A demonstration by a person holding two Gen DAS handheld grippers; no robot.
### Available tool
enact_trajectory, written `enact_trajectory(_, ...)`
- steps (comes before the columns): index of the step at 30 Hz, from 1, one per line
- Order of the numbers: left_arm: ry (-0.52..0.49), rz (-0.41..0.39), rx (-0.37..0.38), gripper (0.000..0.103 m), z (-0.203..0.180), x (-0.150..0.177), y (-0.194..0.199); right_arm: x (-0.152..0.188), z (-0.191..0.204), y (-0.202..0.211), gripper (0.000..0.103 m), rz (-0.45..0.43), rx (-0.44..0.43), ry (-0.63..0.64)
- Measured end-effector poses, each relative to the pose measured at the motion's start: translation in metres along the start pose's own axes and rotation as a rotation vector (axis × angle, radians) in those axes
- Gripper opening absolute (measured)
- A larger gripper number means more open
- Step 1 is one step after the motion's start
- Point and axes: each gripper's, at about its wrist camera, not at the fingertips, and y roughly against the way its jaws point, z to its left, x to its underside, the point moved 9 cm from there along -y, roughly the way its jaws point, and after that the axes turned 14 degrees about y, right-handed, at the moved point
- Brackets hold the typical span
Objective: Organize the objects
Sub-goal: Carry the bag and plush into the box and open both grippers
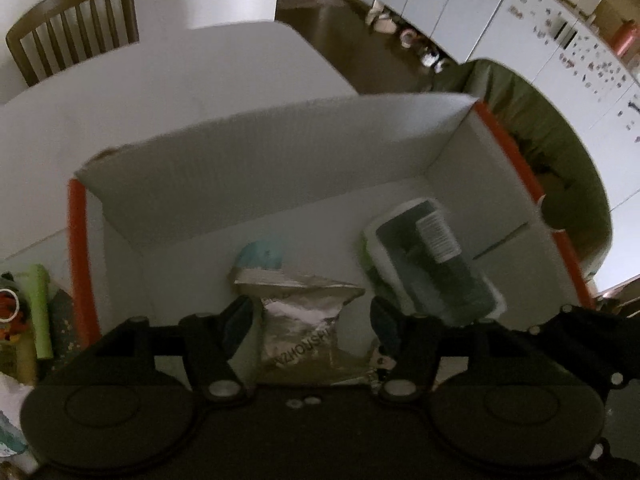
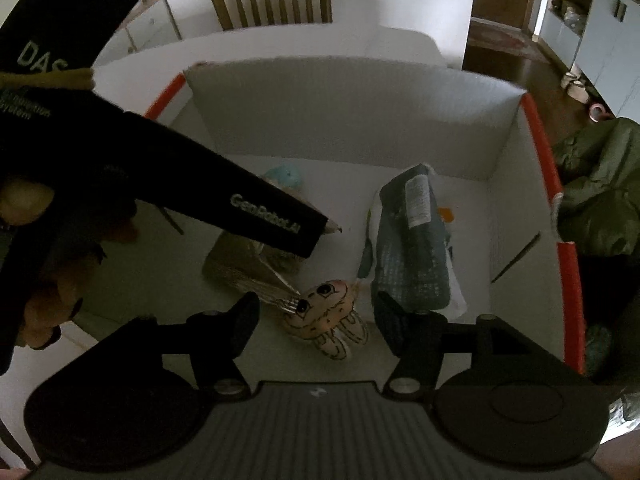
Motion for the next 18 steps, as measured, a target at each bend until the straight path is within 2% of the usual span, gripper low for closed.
enact_trajectory(4,-0.010,-0.044,0.011,0.064,0.001,-0.003,0.019,-0.003,0.001,0.019,0.070,-0.058,0.004,0.000)
enact_trajectory(13,-0.001,-0.142,0.064,0.064,-0.005,-0.008,0.058,-0.021,-0.008,0.047,0.071,-0.143,0.002,-0.023)
enact_trajectory(18,-0.006,-0.212,0.076,0.072,0.004,0.000,0.088,-0.022,-0.002,0.066,0.071,-0.179,0.000,-0.045)
